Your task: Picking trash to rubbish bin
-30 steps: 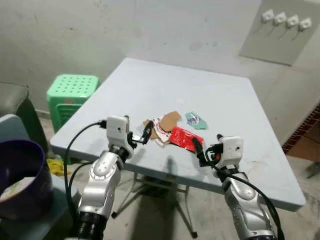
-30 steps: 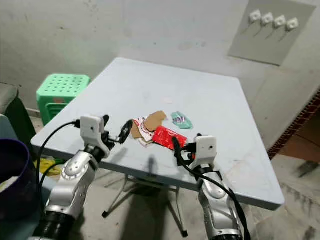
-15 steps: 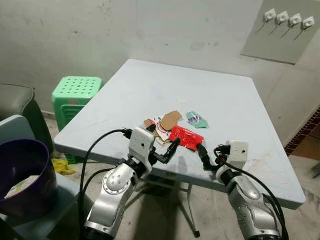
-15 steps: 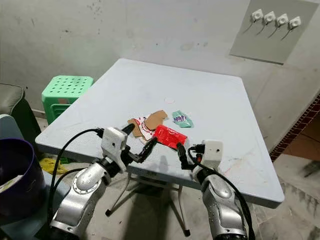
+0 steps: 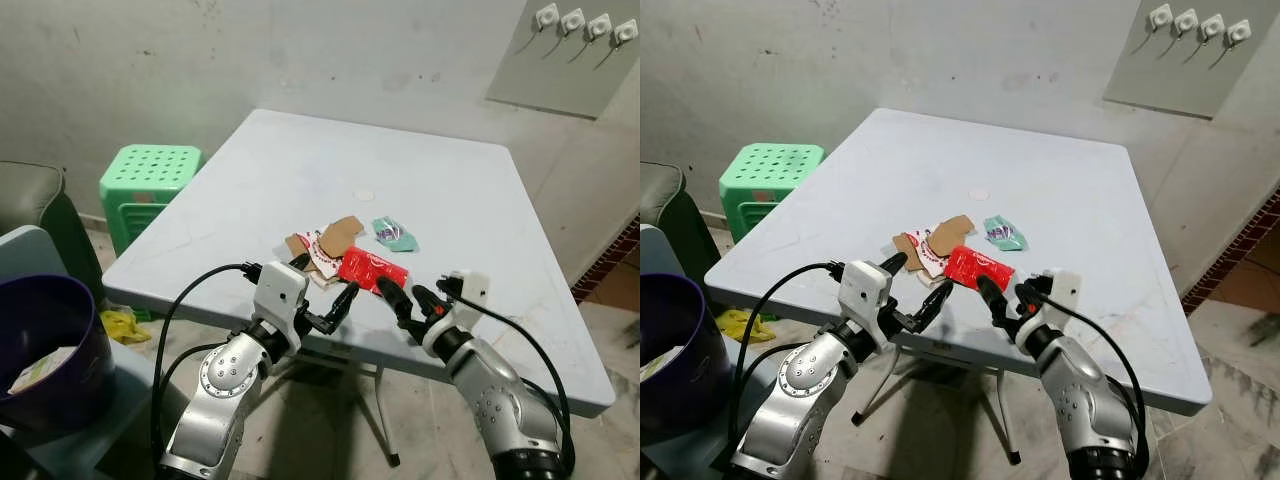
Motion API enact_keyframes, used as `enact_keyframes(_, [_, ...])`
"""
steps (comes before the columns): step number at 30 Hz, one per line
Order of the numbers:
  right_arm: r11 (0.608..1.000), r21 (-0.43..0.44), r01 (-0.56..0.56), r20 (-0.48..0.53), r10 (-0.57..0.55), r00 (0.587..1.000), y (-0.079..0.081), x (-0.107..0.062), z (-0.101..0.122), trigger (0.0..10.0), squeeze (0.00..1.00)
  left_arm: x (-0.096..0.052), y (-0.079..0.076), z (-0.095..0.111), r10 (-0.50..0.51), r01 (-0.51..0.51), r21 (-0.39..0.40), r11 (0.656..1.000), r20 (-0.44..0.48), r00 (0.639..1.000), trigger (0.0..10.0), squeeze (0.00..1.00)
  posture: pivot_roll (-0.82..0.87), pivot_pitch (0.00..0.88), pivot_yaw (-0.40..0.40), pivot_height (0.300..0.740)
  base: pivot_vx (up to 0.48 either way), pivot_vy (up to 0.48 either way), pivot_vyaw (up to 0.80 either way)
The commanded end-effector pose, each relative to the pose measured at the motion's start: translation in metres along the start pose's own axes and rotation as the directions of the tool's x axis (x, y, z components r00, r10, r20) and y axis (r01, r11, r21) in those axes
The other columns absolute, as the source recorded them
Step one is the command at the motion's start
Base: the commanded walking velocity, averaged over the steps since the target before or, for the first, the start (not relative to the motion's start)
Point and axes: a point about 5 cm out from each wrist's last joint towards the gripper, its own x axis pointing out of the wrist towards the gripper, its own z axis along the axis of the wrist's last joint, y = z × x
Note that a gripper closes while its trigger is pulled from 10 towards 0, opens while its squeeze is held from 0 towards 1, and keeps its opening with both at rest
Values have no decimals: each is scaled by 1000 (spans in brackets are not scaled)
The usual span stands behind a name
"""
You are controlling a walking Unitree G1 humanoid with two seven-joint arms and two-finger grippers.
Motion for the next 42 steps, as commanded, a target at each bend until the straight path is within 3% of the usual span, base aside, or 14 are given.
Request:
enact_keyframes(1, [1000,20,0,2,0,1000,-2,1,4,10000,0,1,-2,5,-9,9,10,1000,10,1000,10000,0,-5,44,-92,740,0,0,0])
enact_keyframes(16, [998,60,6,-8,-6,1000,-8,6,4,10000,0,-2,-2,5,7,-7,10,1000,4,1000,10000,0,8,53,-100,740,0,0,0])
enact_keyframes(26, [999,-5,-44,120,44,992,-8,3,13,10000,0,-2,-2,5,9,-10,12,1000,3,1000,10000,0,9,50,-100,740,0,0,0])
enact_keyframes(30, [998,17,-54,151,51,987,-9,2,16,10000,0,-1,-2,5,9,-9,9,1000,4,1000,10000,0,8,49,-101,740,0,0,0])
enact_keyframes(42, [994,39,105,38,-106,994,-27,6,-2,10000,0,-1,-3,6,9,-9,7,1000,6,1000,10000,0,9,50,-101,740,0,0,0])
